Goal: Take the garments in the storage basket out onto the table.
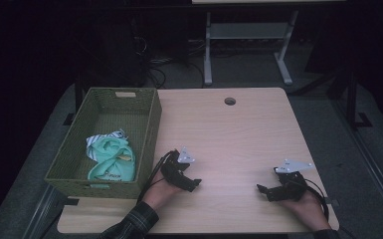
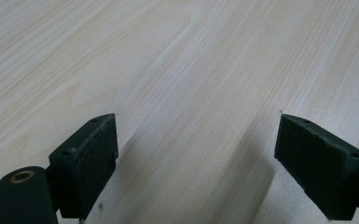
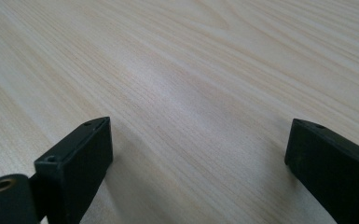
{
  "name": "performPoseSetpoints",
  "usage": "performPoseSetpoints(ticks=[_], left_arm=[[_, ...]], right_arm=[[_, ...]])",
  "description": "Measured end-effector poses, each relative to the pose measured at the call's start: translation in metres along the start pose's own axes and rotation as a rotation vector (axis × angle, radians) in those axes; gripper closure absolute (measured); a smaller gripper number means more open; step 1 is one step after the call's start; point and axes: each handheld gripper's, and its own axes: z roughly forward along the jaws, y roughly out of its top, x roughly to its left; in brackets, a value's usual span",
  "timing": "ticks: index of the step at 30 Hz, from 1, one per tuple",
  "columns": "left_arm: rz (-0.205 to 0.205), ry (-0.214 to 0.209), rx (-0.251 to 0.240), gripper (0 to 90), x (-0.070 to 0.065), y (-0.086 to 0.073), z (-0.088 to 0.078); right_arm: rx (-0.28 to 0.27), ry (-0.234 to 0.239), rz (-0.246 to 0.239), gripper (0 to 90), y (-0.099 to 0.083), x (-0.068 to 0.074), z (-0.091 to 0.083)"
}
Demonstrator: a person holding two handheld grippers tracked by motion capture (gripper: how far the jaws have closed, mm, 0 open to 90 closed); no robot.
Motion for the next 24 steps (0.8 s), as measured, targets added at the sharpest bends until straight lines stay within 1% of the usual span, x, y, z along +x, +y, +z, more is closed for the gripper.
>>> performPoseSetpoints(ticks=[1,5,7,10,12,18,19,24], left_arm=[[-0.005,-0.001,-0.002,12.8,0.0,0.001,-0.001],[-0.001,-0.001,-0.003,12.7,0.003,0.004,-0.005],[-0.006,0.007,-0.012,12.9,0.004,0.004,-0.009],[-0.015,0.001,-0.013,12.9,0.004,0.006,-0.011],[-0.006,0.012,-0.012,12.9,0.004,0.007,-0.012],[-0.014,0.006,-0.01,13.0,0.005,0.008,-0.013],[-0.011,0.004,-0.01,12.9,0.005,0.009,-0.014],[-0.003,0.002,-0.003,12.9,0.004,0.011,-0.015]], right_arm=[[0.0,0.0,0.0,7.1,0.0,0.0,0.0],[0.0,0.0,0.0,7.1,0.0,0.0,0.0],[0.0,0.0,0.0,7.1,0.0,0.0,0.0],[0.0,0.0,0.0,7.1,0.0,0.0,0.0],[0.0,0.0,0.0,7.1,0.0,0.0,0.0],[0.001,0.007,-0.001,5.6,0.001,-0.001,0.001],[0.008,0.009,-0.004,4.2,0.001,-0.001,0.001],[0.01,0.007,-0.005,3.1,0.002,-0.001,0.002]])
